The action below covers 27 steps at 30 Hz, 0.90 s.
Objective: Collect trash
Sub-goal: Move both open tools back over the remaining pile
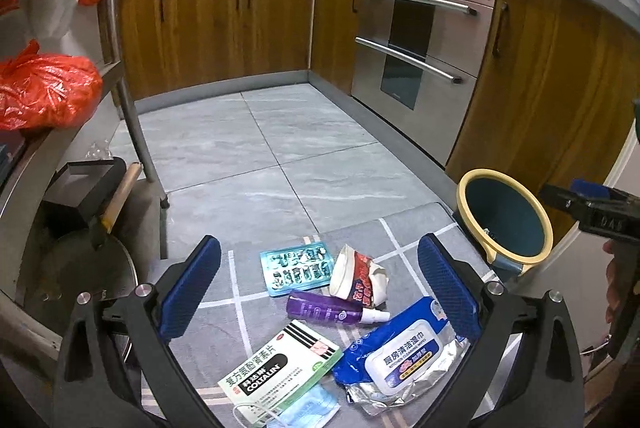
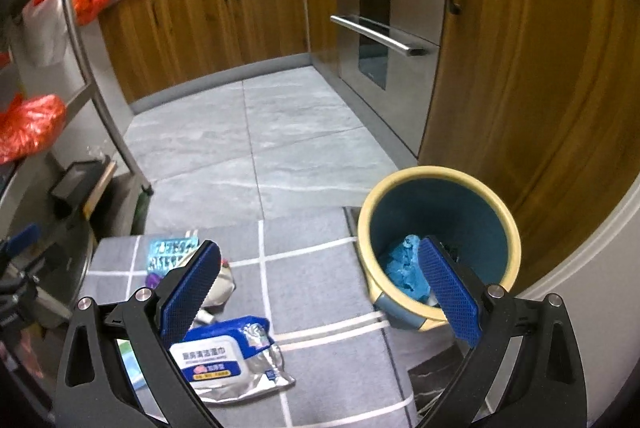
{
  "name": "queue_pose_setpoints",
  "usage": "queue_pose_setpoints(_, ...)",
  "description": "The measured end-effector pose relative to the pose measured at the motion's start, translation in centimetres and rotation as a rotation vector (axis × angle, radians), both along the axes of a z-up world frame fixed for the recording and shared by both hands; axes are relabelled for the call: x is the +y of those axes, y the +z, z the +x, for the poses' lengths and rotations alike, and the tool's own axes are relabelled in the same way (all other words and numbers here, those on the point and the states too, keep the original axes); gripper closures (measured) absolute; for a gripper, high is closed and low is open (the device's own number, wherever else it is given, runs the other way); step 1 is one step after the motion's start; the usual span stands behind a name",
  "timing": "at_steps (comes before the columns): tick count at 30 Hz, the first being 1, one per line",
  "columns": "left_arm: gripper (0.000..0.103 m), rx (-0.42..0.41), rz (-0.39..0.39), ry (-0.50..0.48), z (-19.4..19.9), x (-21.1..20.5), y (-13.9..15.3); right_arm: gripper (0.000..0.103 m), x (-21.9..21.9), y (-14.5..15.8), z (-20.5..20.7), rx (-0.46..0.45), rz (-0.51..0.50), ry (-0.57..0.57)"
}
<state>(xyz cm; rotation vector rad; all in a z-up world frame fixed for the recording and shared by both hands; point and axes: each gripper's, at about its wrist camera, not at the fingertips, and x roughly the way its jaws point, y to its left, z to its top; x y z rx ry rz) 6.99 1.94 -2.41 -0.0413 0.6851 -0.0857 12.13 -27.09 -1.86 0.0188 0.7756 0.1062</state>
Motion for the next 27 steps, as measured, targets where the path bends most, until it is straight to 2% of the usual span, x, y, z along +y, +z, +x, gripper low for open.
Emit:
queue_pose_setpoints(6, 0.006, 0.022, 0.026, 0.014, -0.1, 1.3, -0.6, 0.005, 0.9, -1.4, 0.6, 0.042, -0.013, 0.009)
queue_pose_setpoints(9, 0.006, 0.027, -0.009, 0.037, 0.0, 2.3, -0.5, 0.005, 1.3, -2.0, 1.0, 0.057, -0.016, 0.011)
queue_pose_setpoints(13, 0.006, 0.052, 0.003, 0.054, 0.2, 2.6, -1.0, 0.005, 2.0, -3.0, 1.4, 0.078, -0.046, 0.035)
queue_pose_setpoints(19, 0.006, 0.073, -0.036, 0.070, 0.5, 2.6, -1.2, 0.005, 1.7, -3.5, 1.7, 0.089, -0.047, 0.036)
queue_pose_setpoints(25, 0.006, 0.104, -0.006, 0.052, 1.2, 1.8, -2.2, 0.005, 1.2, -5.4, 2.4, 0.156, -0.011, 0.021)
queue_pose_setpoints(27, 0.006, 0.124, 0.031, 0.032, 1.8, 1.3, -3.1, 0.005, 1.4, -6.4, 2.8, 0.188, 0.000, 0.027)
